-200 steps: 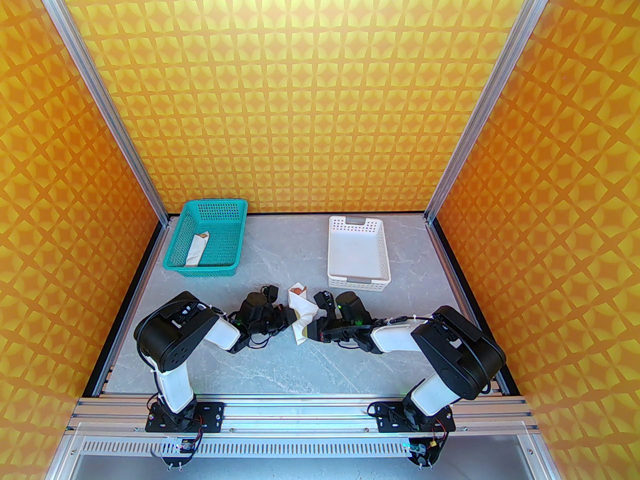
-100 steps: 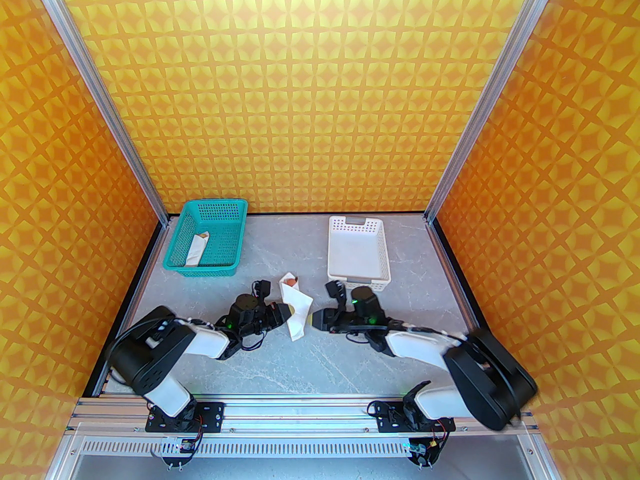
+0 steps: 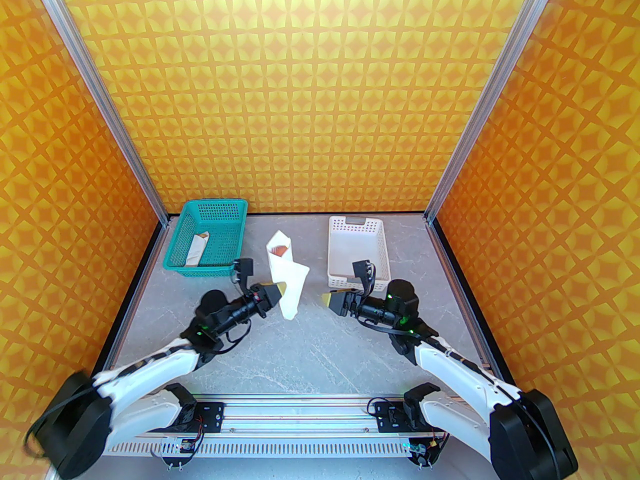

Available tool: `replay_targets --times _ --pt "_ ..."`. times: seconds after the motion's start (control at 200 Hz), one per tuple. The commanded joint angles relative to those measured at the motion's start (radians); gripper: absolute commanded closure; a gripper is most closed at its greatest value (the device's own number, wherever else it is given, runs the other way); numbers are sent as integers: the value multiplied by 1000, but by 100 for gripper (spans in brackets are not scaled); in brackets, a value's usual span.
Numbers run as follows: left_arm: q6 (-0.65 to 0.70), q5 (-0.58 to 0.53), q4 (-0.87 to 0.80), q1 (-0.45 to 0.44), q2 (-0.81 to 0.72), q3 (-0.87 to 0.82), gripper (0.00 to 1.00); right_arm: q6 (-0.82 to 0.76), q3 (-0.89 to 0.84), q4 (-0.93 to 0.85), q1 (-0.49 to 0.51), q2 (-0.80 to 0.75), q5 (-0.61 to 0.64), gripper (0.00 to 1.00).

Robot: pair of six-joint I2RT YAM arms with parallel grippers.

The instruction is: Place the utensils on the paper napkin and roll it up

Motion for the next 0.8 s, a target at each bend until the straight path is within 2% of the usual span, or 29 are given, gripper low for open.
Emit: replay_targets --times 0.0,0.265,0.515,0.795 --pt "108 4 -61 3 -62 69 100 43 50 136 18 -38 -45 23" --pt "122 60 -61 -17 -69 175 100 -23 219 127 130 33 -17 21" --pt "121 67 -59 -23 -64 202 100 -64 336 129 221 148 -16 22" --pt "102 67 -41 -25 -50 204 100 -34 364 209 276 224 2 32"
